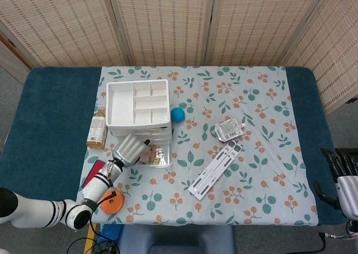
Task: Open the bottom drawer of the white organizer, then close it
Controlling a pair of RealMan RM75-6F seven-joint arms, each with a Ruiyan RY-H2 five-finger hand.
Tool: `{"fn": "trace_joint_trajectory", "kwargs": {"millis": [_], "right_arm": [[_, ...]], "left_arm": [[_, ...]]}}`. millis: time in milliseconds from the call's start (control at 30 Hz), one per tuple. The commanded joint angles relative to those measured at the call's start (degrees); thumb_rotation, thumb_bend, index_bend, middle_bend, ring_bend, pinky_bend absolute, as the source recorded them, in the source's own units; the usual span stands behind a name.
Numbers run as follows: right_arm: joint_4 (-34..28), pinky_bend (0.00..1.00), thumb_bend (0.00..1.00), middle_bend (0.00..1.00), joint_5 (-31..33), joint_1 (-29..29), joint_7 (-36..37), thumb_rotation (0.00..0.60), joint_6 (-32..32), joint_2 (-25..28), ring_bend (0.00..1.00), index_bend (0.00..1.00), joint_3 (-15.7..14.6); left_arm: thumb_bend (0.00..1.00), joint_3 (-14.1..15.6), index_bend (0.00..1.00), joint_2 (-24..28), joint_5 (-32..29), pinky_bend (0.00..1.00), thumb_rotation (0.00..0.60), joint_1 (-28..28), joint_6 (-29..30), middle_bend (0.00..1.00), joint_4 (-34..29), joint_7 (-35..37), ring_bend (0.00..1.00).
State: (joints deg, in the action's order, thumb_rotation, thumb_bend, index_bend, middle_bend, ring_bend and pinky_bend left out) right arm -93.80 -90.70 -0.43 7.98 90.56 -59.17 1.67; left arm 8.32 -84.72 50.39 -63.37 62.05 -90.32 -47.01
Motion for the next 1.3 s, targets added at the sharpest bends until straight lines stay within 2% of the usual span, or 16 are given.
{"fn": "trace_joint_trajectory", "kwargs": {"millis": [33, 300, 400, 633, 900, 1300], "right_arm": [[-0.2, 0.02, 0.42, 0.1, 0.0, 0.0, -0.2, 0.6, 0.0, 0.1, 0.0, 0.0, 0.0], [-0.7, 0.02, 0.42, 0.1, 0.0, -0.1, -0.7, 0.6, 0.0, 0.2, 0.0, 0.0, 0.0], [-0.9, 0.02, 0.42, 0.1, 0.0, -0.1, -0.9, 0.6, -0.1, 0.2, 0.0, 0.0, 0.0], [-1.2, 0.02, 0.42, 0.1, 0.0, 0.0, -1.1, 0.6, -0.1, 0.4, 0.0, 0.0, 0.0], [-1.4, 0.02, 0.42, 0.1, -0.1, 0.1, -1.3, 0.6, -0.2, 0.4, 0.0, 0.0, 0.1], [-1.7, 0.02, 0.43, 0.1, 0.0, 0.0, -1.7, 0.6, -0.1, 0.5, 0.0, 0.0, 0.1]], "left_arm": [[0.32, 0.9, 0.29, -1.3, 5.4, 1.0, 0.6, 1.7, -1.0, 0.96, 3.1, 1.6, 1.0], [0.32, 1.2, 0.29, -3.4, 17.1, 1.0, 0.6, 3.7, -2.8, 0.96, 10.2, 6.9, 1.0], [0.3, 0.7, 0.28, -3.9, 18.6, 1.0, 0.6, 4.1, -3.8, 0.96, 12.1, 7.2, 1.0], [0.28, -0.6, 0.25, -4.4, 19.9, 1.0, 0.6, 5.0, -6.0, 0.96, 14.6, 5.4, 1.0], [0.26, -2.0, 0.24, -4.2, 19.8, 1.0, 0.6, 6.0, -8.5, 0.96, 14.8, 3.4, 1.0], [0.26, -4.3, 0.29, -4.9, 20.0, 1.0, 0.6, 6.1, -11.9, 0.96, 15.8, 2.0, 1.0]]}}
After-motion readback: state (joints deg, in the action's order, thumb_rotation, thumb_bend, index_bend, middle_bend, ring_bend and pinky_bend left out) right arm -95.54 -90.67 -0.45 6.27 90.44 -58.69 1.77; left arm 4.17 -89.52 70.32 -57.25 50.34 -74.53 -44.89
